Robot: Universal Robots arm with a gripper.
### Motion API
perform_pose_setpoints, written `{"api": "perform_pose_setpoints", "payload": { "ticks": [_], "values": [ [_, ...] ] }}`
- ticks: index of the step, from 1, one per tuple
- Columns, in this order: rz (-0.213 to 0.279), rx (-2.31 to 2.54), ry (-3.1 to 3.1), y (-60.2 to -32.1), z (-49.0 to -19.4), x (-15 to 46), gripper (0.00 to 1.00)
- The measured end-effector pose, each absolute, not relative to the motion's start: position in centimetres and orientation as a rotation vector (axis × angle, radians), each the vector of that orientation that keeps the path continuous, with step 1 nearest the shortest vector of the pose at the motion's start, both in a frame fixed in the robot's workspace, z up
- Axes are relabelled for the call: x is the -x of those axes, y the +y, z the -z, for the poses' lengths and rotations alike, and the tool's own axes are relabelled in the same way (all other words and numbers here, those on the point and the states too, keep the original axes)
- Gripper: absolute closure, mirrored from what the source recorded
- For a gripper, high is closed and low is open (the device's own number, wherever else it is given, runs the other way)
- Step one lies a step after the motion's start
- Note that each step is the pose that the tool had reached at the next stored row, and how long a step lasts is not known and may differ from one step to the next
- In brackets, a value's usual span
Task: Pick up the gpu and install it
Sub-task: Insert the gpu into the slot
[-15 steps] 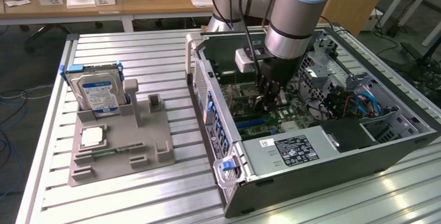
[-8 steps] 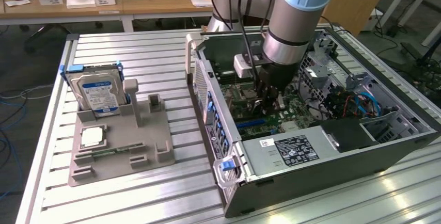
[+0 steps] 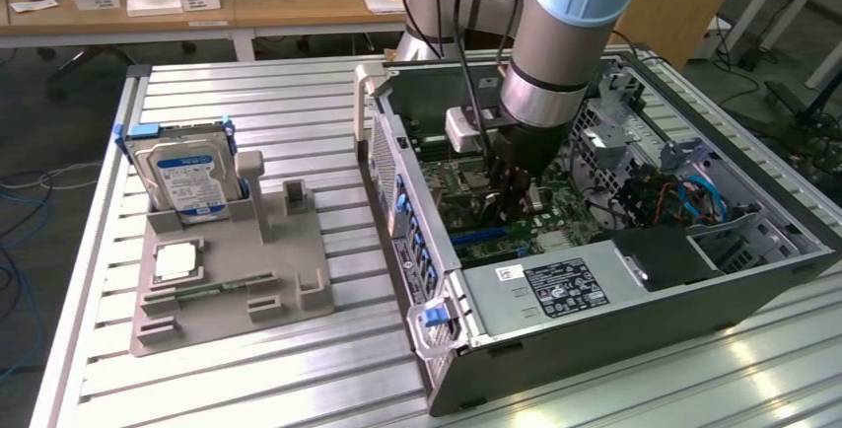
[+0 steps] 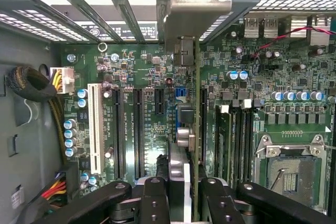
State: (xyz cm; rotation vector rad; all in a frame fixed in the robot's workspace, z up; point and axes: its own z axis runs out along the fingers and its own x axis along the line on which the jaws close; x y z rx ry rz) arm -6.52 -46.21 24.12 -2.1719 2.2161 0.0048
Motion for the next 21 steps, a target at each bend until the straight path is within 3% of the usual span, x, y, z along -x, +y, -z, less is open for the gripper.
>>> {"api": "perform_pose_setpoints", "payload": {
  "ticks": [21],
  "values": [
    [-0.005,2.172,2.216,-46.58,-23.75,7.1,0.72]
  ]
}}
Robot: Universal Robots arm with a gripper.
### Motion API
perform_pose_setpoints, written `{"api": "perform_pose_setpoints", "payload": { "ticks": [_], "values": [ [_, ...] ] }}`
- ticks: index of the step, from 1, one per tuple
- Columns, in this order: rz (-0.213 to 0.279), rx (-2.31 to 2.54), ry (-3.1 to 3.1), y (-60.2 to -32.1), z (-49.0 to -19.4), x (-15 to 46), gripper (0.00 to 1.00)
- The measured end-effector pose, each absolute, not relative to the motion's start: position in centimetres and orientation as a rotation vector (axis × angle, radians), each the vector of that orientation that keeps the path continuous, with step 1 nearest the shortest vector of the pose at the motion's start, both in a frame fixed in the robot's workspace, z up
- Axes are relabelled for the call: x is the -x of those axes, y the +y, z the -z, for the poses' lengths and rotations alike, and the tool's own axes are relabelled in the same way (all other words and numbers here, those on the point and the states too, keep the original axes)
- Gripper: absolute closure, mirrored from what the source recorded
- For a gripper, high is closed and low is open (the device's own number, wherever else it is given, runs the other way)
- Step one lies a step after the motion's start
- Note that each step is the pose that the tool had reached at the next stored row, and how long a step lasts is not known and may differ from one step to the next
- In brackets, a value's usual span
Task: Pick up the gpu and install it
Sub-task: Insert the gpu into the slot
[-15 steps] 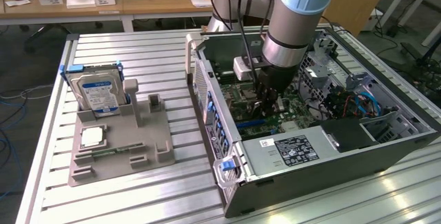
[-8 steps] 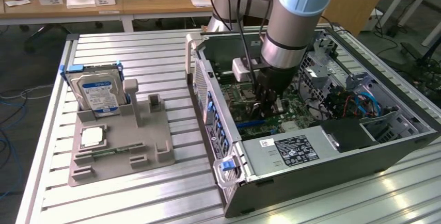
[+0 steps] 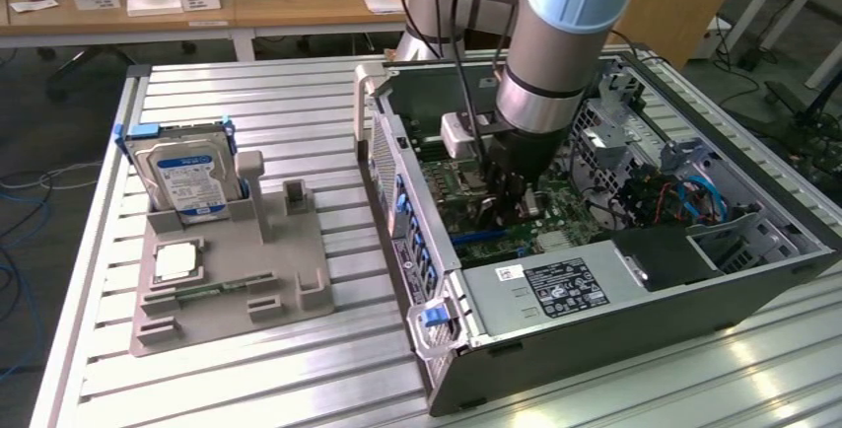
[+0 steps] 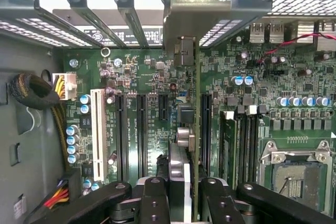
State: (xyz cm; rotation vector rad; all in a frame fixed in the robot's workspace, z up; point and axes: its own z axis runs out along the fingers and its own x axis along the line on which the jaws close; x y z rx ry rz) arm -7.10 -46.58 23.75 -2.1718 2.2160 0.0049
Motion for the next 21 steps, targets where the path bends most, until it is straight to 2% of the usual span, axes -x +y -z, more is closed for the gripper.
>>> {"api": "perform_pose_setpoints", "payload": {
  "ticks": [21],
  "values": [
    [-0.005,2.172,2.216,-46.56,-23.0,7.54,0.72]
  ]
}}
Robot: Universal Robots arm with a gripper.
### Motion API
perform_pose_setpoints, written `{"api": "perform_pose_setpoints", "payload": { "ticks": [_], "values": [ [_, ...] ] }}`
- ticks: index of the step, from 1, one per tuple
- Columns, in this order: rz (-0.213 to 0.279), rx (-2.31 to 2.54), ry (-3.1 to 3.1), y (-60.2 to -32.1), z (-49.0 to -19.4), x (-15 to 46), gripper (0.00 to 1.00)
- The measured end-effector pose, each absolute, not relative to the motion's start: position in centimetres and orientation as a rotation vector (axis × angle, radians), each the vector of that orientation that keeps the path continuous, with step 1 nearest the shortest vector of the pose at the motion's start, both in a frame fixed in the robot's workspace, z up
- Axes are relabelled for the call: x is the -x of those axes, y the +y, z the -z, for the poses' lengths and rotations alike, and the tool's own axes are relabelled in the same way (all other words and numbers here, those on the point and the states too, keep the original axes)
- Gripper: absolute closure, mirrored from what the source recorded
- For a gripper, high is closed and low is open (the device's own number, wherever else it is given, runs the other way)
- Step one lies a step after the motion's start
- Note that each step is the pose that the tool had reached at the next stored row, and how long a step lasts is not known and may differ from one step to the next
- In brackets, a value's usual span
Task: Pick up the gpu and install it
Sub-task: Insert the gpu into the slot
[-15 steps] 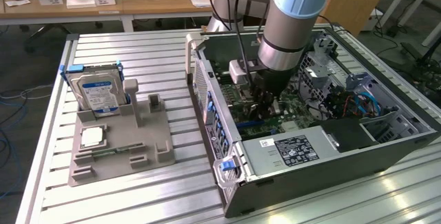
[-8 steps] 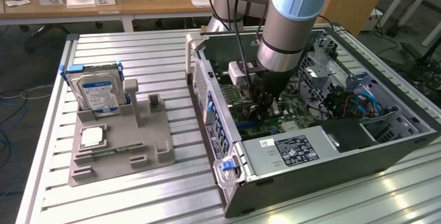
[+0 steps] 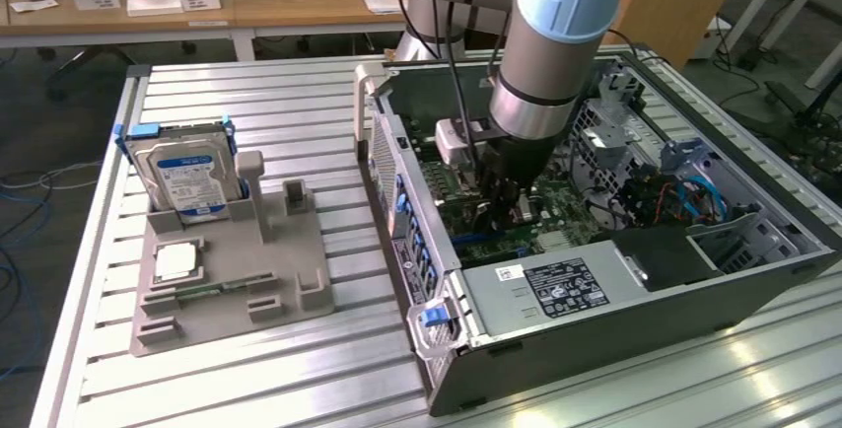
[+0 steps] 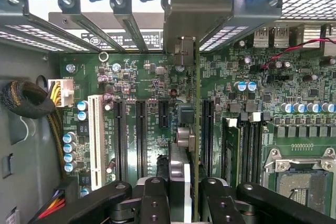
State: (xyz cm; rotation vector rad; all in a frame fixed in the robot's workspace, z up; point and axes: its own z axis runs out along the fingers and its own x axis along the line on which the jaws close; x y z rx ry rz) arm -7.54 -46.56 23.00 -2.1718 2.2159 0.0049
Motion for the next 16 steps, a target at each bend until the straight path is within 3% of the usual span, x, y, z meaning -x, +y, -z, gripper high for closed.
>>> {"api": "perform_pose_setpoints", "payload": {
  "ticks": [16],
  "values": [
    [-0.005,2.172,2.216,-46.39,-22.44,7.84,0.72]
  ]
}}
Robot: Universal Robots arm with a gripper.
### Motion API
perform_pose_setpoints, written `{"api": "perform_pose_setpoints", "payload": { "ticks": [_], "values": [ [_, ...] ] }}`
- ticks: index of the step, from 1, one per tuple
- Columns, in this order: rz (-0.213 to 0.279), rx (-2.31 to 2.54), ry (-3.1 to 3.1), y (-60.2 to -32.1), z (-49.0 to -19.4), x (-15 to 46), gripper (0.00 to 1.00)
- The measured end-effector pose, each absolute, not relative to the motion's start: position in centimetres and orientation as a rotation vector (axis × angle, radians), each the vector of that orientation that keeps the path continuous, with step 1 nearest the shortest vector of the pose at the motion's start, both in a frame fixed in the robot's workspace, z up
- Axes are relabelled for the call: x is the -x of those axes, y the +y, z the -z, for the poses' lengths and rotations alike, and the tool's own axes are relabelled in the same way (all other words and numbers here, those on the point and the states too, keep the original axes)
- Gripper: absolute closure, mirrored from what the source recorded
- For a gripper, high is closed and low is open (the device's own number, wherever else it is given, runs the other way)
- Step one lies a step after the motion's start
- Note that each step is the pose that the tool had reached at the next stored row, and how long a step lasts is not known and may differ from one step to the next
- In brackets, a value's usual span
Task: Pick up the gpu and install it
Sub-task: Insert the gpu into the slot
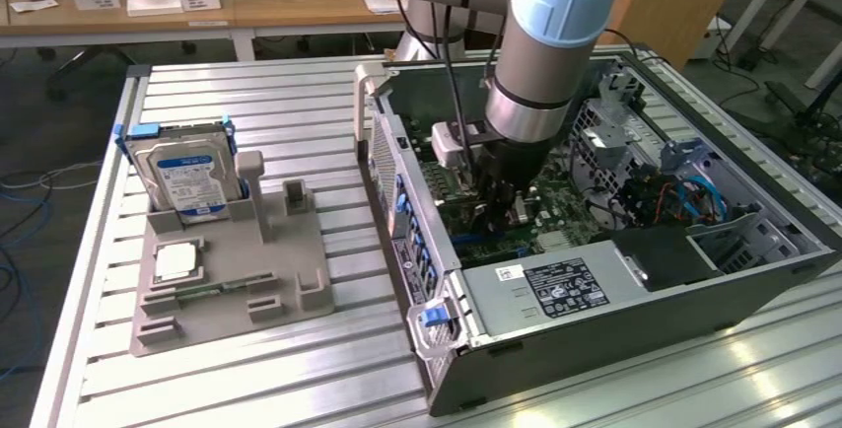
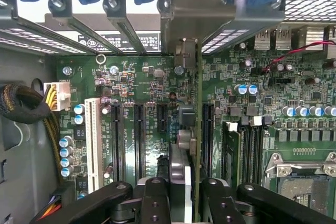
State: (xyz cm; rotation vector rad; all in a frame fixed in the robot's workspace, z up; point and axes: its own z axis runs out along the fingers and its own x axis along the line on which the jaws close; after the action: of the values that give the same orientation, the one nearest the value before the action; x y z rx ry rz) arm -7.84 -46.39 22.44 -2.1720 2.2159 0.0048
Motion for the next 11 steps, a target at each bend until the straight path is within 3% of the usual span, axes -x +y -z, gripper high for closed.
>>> {"api": "perform_pose_setpoints", "payload": {
  "ticks": [11],
  "values": [
    [0.004,2.168,2.212,-46.39,-22.8,7.86,0.72]
  ]
}}
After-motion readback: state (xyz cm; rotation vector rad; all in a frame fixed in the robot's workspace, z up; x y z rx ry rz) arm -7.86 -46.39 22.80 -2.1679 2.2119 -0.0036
